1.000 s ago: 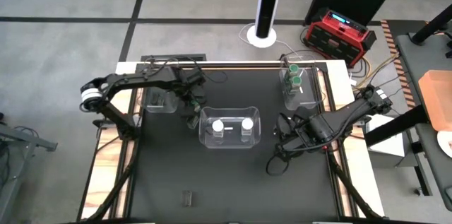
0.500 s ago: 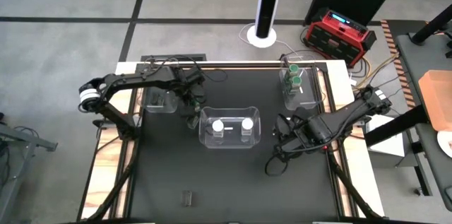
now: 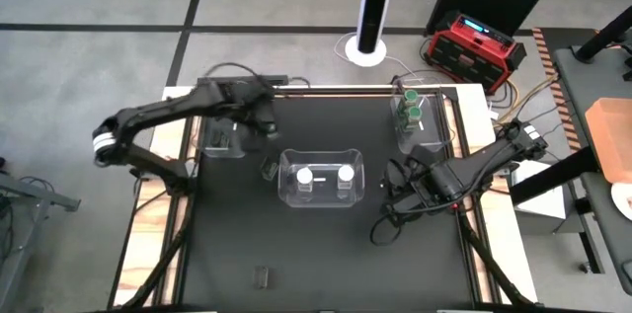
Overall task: Sort spices by type
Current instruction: Put the green seasoning bottle into the top right transparent bin
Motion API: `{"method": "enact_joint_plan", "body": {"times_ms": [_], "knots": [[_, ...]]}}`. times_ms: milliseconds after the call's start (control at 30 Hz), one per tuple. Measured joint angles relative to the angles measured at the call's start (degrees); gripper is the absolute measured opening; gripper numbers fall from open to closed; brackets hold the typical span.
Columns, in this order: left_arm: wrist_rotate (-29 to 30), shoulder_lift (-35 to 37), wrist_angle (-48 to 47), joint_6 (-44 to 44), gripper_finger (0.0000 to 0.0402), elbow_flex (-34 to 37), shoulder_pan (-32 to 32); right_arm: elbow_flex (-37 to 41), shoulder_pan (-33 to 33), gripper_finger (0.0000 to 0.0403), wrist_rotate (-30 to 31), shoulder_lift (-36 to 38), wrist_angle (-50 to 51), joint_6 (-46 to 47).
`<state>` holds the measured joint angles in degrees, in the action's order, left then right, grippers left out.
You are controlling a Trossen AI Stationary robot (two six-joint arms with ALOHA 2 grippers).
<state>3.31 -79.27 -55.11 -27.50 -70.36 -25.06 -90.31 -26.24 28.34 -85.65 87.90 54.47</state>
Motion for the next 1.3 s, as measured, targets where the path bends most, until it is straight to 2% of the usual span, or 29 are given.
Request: {"method": "enact_joint_plan", "body": {"times_ms": [100,233,333,467,700,800,933,1033,1200,1300], "knots": [[-3.78,4.89,-1.22,-1.97,0.0189,-3.62,1.78,0.48,-0.01,0.0270,2.96,0.02,-0.82,-1.30],[-10.70,9.89,-0.26,-3.45,0.0189,-5.24,7.29,2.12,-0.15,0.0273,7.50,0.02,-5.40,-5.08],[-11.68,12.70,1.04,-3.55,0.0189,-4.87,14.47,4.09,-0.59,0.0280,10.21,0.02,-12.19,-10.70],[-11.32,14.17,3.17,-3.92,0.0189,-3.18,25.83,8.05,-1.58,0.0288,12.88,0.02,-26.30,-21.72],[-1.23,12.80,12.50,-7.99,0.0189,-0.66,43.19,17.34,-3.19,0.0299,12.93,0.02,-55.49,-41.49],[2.78,11.45,16.90,-7.61,0.0189,0.03,46.89,20.55,-3.15,0.0305,11.44,0.02,-66.96,-45.96],[13.61,9.29,18.22,-0.41,0.0189,0.01,47.87,22.84,-3.13,0.0313,11.32,0.02,-79.36,-50.35],[18.17,7.30,18.30,3.37,0.0189,0.01,47.63,23.03,-3.13,0.0319,13.66,0.04,-83.29,-53.28],[18.20,3.15,20.21,4.13,0.0192,0.01,47.66,21.74,-1.54,0.0326,15.20,0.04,-84.22,-56.98],[18.33,0.92,21.38,3.85,0.0193,-0.46,47.31,21.34,0.07,0.0325,13.17,0.04,-84.18,-57.57]]}}
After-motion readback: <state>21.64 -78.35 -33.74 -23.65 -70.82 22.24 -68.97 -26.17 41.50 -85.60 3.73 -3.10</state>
